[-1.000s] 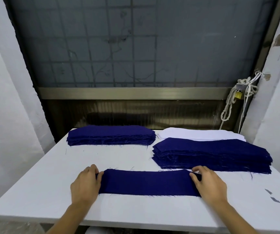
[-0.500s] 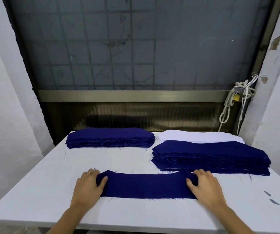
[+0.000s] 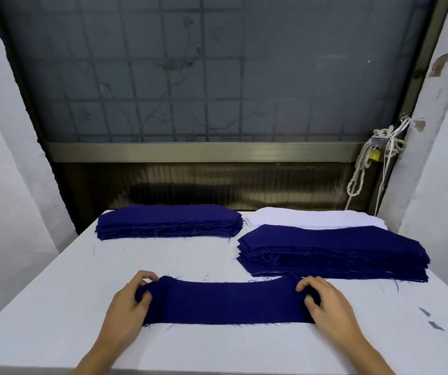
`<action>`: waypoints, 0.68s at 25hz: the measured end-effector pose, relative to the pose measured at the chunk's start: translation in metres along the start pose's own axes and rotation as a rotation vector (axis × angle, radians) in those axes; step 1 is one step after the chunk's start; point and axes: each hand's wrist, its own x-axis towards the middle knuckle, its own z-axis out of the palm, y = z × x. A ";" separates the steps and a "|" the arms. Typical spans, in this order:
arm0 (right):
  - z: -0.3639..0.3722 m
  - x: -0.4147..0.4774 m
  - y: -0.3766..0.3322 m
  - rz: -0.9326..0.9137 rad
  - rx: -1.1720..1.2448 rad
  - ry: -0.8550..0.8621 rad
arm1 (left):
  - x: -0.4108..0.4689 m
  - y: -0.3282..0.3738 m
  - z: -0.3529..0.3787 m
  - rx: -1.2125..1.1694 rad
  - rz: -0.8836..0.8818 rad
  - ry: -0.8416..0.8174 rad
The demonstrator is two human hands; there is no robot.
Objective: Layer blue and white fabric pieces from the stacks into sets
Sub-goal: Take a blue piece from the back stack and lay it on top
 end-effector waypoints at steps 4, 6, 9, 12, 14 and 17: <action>-0.001 0.000 0.001 -0.020 0.065 0.005 | -0.002 0.001 0.002 -0.068 -0.035 -0.011; -0.012 0.004 0.002 -0.046 0.158 0.029 | 0.002 0.012 0.000 -0.125 -0.036 -0.013; -0.045 0.028 0.005 -0.042 0.296 0.127 | 0.027 0.047 -0.001 -0.161 0.042 0.004; -0.087 0.063 0.017 -0.006 0.301 0.239 | 0.060 0.094 0.014 -0.177 0.103 -0.011; -0.111 0.087 0.032 0.031 0.242 0.303 | 0.082 0.125 0.033 -0.159 0.127 -0.037; -0.139 0.117 0.062 0.104 0.155 0.349 | 0.112 0.164 0.069 -0.149 0.142 -0.088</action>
